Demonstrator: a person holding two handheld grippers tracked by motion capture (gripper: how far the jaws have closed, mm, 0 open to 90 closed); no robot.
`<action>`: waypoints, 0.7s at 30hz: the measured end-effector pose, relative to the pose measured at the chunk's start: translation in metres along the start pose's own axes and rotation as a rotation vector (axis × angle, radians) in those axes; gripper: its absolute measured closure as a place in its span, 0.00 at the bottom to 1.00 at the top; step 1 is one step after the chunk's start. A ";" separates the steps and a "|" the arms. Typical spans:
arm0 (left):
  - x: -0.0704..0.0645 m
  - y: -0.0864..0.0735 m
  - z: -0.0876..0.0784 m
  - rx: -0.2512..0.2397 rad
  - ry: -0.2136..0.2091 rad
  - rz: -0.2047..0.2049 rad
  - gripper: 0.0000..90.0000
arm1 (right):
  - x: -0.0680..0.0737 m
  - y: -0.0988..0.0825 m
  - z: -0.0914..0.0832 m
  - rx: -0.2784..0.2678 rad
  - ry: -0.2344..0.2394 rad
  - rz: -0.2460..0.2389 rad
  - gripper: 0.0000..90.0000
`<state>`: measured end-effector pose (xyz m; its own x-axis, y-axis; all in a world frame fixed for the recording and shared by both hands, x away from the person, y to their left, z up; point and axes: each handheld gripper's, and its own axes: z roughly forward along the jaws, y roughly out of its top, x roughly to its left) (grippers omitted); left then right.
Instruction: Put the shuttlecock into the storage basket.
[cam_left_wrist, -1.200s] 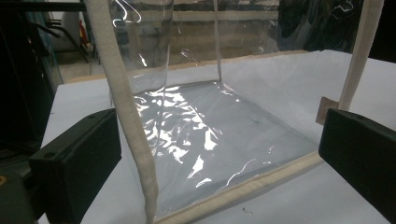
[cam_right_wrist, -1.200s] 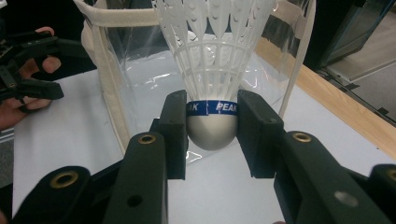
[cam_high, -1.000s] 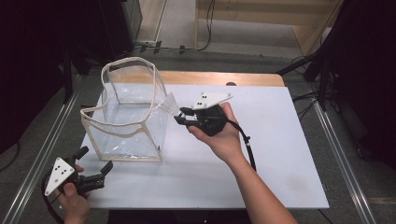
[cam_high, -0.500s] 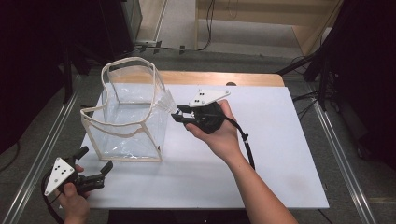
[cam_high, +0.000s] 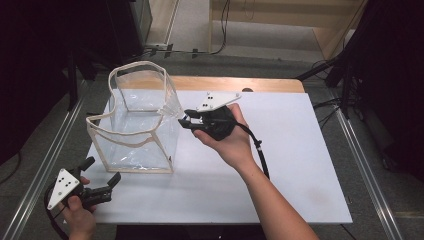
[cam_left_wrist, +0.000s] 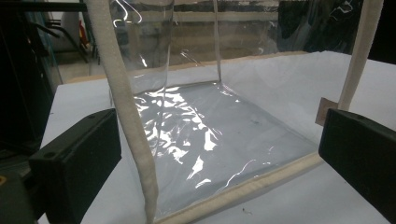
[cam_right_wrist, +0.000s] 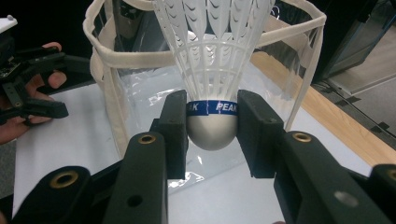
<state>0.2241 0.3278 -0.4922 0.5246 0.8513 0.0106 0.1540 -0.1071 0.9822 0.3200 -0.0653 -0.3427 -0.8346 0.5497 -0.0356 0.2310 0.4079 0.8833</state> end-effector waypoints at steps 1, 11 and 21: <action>0.000 0.000 0.000 0.000 0.000 0.000 0.00 | 0.000 0.000 0.000 0.000 0.000 0.000 0.70; 0.000 0.000 0.000 0.001 0.000 0.001 0.00 | 0.002 0.007 0.005 -0.010 0.008 -0.010 0.70; 0.000 0.000 0.000 0.002 -0.003 0.003 0.00 | 0.004 0.016 0.008 -0.010 0.007 -0.012 0.70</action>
<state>0.2241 0.3274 -0.4921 0.5279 0.8492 0.0128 0.1541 -0.1106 0.9818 0.3242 -0.0504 -0.3330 -0.8405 0.5401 -0.0429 0.2165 0.4073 0.8873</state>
